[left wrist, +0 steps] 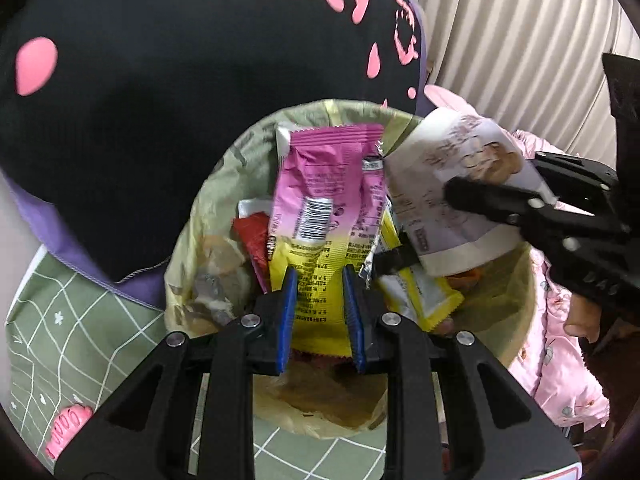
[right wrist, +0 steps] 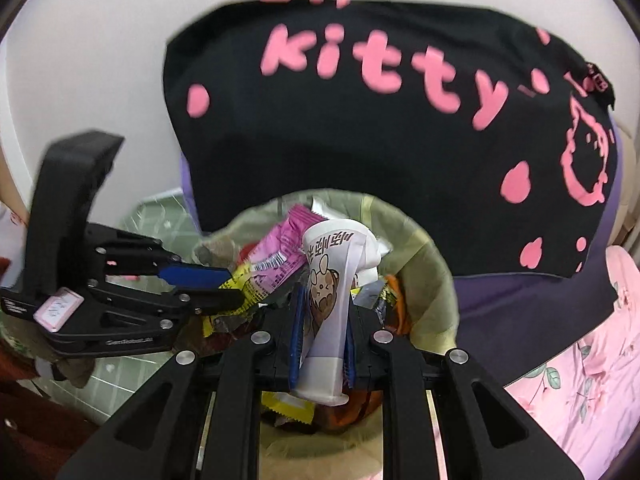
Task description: Collect trash
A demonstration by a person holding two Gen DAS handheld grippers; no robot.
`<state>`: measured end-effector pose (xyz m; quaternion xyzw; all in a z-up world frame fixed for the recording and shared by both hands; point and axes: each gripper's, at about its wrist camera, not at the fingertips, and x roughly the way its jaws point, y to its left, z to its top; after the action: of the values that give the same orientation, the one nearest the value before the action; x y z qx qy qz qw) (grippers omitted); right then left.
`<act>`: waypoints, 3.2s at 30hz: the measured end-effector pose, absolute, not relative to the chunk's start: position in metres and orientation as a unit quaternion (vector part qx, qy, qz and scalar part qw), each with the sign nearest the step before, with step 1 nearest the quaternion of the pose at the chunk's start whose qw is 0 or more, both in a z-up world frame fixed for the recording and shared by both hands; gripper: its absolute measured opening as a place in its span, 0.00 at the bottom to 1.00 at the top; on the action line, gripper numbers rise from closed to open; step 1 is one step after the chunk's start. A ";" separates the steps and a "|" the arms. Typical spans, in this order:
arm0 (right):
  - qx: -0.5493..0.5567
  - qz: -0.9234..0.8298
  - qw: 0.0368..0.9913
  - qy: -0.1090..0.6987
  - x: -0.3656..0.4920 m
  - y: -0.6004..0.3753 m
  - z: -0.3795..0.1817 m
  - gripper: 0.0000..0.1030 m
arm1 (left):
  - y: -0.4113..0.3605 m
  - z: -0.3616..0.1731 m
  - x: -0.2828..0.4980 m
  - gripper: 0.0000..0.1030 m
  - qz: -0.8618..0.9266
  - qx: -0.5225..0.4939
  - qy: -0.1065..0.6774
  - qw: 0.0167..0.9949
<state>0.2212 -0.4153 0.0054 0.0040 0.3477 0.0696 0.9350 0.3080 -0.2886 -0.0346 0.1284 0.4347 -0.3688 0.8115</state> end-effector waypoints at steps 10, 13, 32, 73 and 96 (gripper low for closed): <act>0.018 0.062 0.924 0.376 0.240 -0.425 -0.017 0.16 | -0.297 -0.044 0.313 0.21 -0.375 0.130 0.440 0.806; 0.029 0.061 0.926 0.372 0.236 -0.426 -0.014 0.16 | -0.290 -0.042 0.313 0.21 -0.385 0.112 0.442 0.802; 0.060 0.025 0.935 0.349 0.214 -0.430 -0.002 0.16 | -0.275 -0.025 0.311 0.22 -0.439 0.083 0.434 0.783; 0.094 -0.029 0.949 0.300 0.135 -0.327 0.022 0.49 | -0.071 -0.007 0.214 0.66 -0.266 0.004 0.352 0.898; 0.002 0.130 0.952 0.276 0.042 -0.218 0.002 0.49 | -0.005 0.009 0.047 0.65 0.004 0.011 0.310 0.951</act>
<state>0.0424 -0.2181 0.0017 0.0018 0.2760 0.1304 0.9523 0.0470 -0.0047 0.0092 0.0111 0.3105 0.0044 0.9505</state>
